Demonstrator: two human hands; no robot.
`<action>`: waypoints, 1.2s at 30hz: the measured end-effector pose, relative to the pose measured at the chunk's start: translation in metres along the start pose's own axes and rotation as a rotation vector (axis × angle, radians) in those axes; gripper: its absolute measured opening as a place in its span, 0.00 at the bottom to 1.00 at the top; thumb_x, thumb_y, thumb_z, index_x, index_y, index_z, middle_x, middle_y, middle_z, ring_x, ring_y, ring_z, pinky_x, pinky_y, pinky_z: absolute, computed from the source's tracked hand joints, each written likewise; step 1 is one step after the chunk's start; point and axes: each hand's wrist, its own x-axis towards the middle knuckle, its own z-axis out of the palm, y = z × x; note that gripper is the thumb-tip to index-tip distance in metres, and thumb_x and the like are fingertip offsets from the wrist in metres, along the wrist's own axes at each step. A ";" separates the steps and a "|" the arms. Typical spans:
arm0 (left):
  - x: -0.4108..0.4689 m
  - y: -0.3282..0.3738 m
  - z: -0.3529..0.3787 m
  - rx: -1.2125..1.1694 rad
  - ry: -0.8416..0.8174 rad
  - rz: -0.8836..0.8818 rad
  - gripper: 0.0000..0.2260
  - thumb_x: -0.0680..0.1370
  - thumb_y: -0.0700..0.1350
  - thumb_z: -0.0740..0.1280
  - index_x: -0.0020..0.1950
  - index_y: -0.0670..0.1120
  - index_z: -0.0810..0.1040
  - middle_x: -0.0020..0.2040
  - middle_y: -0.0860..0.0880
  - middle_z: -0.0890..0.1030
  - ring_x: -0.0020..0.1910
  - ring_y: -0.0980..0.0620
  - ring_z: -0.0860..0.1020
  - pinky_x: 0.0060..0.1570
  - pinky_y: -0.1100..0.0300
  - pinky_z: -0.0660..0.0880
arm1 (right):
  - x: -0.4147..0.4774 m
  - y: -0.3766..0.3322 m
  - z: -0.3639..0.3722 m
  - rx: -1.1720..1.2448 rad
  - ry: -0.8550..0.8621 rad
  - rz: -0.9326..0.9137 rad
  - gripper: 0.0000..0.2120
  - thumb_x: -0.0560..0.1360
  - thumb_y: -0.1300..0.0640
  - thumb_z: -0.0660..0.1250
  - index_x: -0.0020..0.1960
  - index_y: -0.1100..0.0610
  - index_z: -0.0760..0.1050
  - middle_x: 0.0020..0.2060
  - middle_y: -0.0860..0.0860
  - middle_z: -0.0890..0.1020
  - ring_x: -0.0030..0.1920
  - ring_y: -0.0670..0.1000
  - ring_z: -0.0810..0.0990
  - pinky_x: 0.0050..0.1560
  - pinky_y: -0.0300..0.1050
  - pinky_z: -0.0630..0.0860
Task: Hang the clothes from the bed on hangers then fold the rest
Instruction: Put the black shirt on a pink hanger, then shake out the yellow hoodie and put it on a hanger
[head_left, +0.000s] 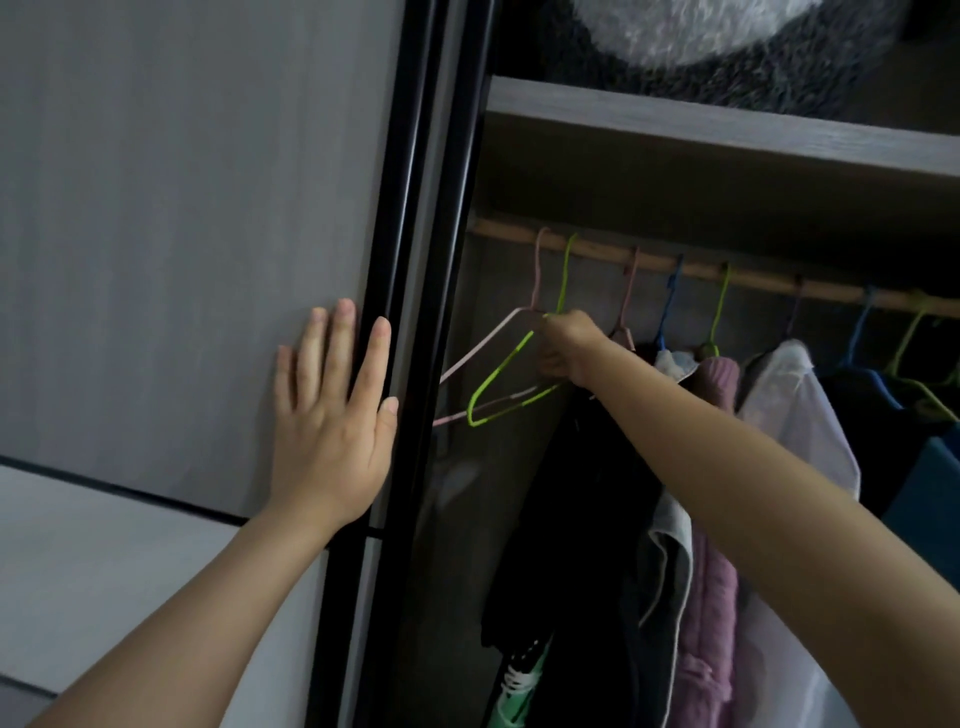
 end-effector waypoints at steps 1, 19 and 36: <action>0.000 0.001 0.000 -0.001 -0.004 0.001 0.26 0.76 0.47 0.53 0.73 0.42 0.54 0.72 0.34 0.61 0.71 0.34 0.59 0.65 0.36 0.55 | -0.001 0.003 0.005 0.025 -0.013 0.040 0.08 0.79 0.59 0.61 0.54 0.64 0.71 0.45 0.62 0.74 0.46 0.59 0.77 0.44 0.50 0.73; 0.000 -0.002 0.005 -0.107 0.039 0.030 0.26 0.75 0.45 0.56 0.73 0.42 0.57 0.71 0.34 0.63 0.70 0.33 0.61 0.65 0.35 0.55 | -0.029 0.026 -0.013 -0.322 0.366 -0.146 0.16 0.76 0.65 0.58 0.30 0.59 0.63 0.29 0.56 0.69 0.30 0.53 0.68 0.29 0.43 0.62; -0.030 0.094 -0.028 -0.273 -0.163 -0.022 0.27 0.76 0.49 0.57 0.72 0.36 0.63 0.71 0.29 0.61 0.68 0.26 0.60 0.64 0.32 0.58 | -0.287 0.049 -0.299 -1.215 0.419 -0.382 0.10 0.77 0.53 0.64 0.54 0.58 0.78 0.35 0.57 0.78 0.41 0.63 0.79 0.39 0.48 0.68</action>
